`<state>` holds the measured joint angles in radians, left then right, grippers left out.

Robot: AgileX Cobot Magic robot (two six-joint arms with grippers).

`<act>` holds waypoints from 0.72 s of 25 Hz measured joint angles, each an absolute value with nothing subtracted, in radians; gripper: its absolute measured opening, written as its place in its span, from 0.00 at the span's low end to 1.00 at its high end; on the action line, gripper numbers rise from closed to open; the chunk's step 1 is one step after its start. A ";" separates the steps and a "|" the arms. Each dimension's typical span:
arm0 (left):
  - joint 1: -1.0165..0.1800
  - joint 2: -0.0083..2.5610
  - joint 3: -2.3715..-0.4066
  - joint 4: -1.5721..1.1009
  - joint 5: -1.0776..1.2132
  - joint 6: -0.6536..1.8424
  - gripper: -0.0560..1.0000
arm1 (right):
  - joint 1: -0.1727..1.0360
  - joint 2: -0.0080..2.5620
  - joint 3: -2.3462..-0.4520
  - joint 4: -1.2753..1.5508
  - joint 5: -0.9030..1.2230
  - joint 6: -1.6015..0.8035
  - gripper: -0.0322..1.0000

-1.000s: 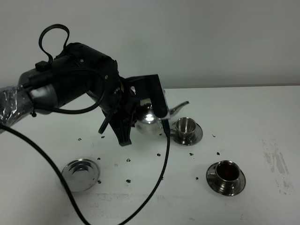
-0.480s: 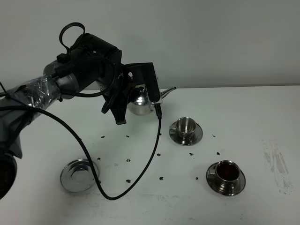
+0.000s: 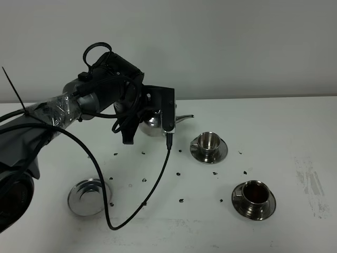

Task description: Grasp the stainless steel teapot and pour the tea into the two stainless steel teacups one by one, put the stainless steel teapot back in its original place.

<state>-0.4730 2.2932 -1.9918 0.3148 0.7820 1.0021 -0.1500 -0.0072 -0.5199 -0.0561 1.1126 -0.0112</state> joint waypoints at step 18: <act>-0.521 2.348 -2.001 0.432 0.664 1.077 0.25 | -0.150 -0.007 -0.520 -0.056 1.113 -0.011 0.26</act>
